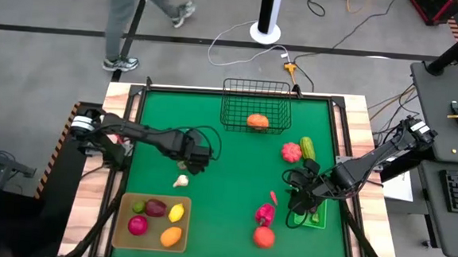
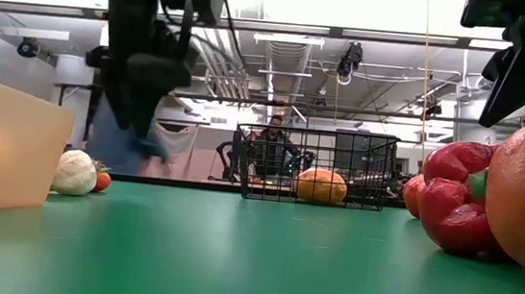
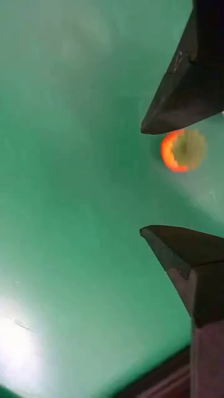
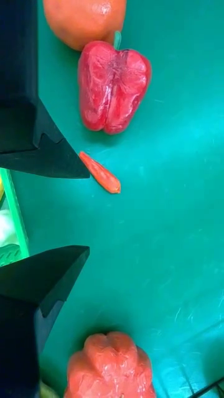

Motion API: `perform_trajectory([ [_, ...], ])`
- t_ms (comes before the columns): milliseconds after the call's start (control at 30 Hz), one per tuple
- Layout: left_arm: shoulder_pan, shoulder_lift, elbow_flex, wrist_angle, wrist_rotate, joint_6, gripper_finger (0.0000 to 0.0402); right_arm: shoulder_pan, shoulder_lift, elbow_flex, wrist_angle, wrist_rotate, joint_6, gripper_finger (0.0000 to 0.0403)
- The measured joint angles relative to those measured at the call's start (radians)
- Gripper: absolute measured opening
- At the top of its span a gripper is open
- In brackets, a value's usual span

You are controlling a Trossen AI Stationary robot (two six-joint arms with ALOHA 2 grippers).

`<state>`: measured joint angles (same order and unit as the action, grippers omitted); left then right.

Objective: Sort produce into baskets
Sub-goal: Put the strawberry into the green bin

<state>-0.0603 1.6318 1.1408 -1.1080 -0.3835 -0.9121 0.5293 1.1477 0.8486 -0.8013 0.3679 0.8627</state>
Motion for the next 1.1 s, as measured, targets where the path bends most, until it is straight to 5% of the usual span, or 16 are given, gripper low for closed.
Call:
perform_trajectory([
  [433, 0.003, 0.001, -0.049, 0.008, 0.065, -0.232, 0.0233, 0.0, 0.0, 0.0, -0.001, 0.0, -0.011, 0.0178],
  [1100, -0.07, 0.003, -0.176, 0.19, 0.141, -0.343, 0.0233, 0.0, 0.0, 0.0, -0.001, 0.0, -0.044, 0.0178],
])
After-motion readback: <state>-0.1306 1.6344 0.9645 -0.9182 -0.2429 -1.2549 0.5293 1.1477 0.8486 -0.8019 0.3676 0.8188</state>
